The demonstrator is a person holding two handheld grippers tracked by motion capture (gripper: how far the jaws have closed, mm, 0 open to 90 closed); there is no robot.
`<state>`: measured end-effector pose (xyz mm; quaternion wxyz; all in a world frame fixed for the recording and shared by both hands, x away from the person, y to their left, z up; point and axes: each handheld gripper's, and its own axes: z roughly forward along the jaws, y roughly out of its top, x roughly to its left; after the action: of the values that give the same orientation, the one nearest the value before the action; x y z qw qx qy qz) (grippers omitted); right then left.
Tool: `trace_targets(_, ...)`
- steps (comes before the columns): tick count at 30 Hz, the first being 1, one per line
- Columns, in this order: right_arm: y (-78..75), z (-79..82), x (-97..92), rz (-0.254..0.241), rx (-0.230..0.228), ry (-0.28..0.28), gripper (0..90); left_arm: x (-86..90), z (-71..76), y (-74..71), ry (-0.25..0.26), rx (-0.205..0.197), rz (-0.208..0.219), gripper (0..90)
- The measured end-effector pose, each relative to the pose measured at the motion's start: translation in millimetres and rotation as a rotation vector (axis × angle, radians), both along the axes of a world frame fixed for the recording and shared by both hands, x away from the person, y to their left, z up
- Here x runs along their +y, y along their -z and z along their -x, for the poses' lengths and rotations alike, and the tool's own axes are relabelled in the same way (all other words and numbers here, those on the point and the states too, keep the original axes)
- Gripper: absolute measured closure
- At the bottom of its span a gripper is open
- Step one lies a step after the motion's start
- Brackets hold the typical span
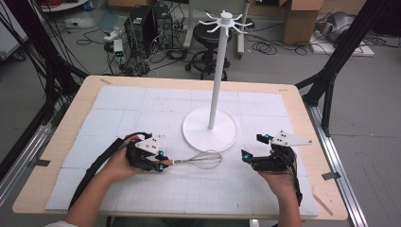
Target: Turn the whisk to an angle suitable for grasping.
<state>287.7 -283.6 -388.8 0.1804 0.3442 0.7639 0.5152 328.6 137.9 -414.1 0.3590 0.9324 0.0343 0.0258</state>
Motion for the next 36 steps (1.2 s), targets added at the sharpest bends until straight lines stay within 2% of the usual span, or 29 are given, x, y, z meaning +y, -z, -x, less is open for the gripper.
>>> trace_targets(2, 0.2, -0.4, -0.1, 0.002, -0.004, 0.001, 11.2, -13.2, -0.3, 2.2, 0.012, -0.002, 0.002, 70.5)
trace_targets(3, 0.2, -0.4, -0.1, 0.002, -0.004, 0.001, 11.2, -13.2, -0.3, 2.2, 0.012, -0.002, 0.002, 70.5)
trace_targets(11, -0.3, 0.4, -0.7, 0.003, -0.001, 0.002, 11.2, -46.4, -3.4, 11.0, 0.036, 0.002, 0.006, 70.4)
trace_targets(13, -0.4, 0.4, -0.8, 0.003, -0.001, 0.003, 11.2, -51.8, -4.1, 12.4, 0.050, 0.001, -0.011, 70.5)
trace_targets(17, -0.3, 0.4, -1.1, 0.003, -0.006, 0.004, 11.2, -54.3, -4.2, 17.0, 0.050, 0.009, -0.036, 70.5)
trace_targets(23, -0.5, 0.9, -1.1, 0.002, -0.003, 0.003, 11.2, -54.8, -3.1, 16.8, 0.041, 0.015, -0.033, 69.9)
trace_targets(24, -0.6, 1.0, -1.1, 0.002, -0.003, 0.003, 11.2, -54.7, -2.8, 16.6, 0.039, 0.019, -0.025, 61.2)
trace_targets(25, -0.6, 1.0, -1.1, 0.002, -0.003, 0.003, 11.2, -54.7, -2.6, 16.3, 0.033, 0.020, -0.016, 61.2)
trace_targets(26, -0.7, 0.9, -1.2, 0.003, -0.006, 0.002, 11.2, -53.9, -2.8, 14.9, 0.034, 0.028, -0.011, 56.7)
trace_targets(29, -0.9, 1.2, -1.4, 0.002, -0.005, 0.001, 11.2, -50.2, -2.0, 10.6, 0.038, 0.034, 0.008, 55.3)
trace_targets(30, -0.8, 1.2, -1.4, 0.000, -0.007, 0.002, 11.2, -47.9, -0.9, 8.4, 0.023, 0.040, 0.028, 50.5)
trace_targets(31, -0.9, 1.3, -1.4, -0.002, -0.005, 0.002, 11.2, -45.0, -1.1, 5.6, 0.023, 0.040, 0.033, 48.9)
trace_targets(32, -0.8, 1.4, -1.4, -0.001, -0.005, 0.002, 11.2, -41.9, -0.5, 3.3, 0.015, 0.045, 0.057, 46.6)
trace_targets(33, -0.8, 1.2, -1.4, 0.000, -0.007, 0.002, 11.2, -35.0, -0.4, -1.8, 0.001, 0.040, 0.082, 43.7)
trace_targets(36, -0.8, 1.5, -0.9, 0.001, -0.007, 0.004, 11.2, -25.4, -0.3, -8.0, -0.021, 0.028, 0.104, 39.2)
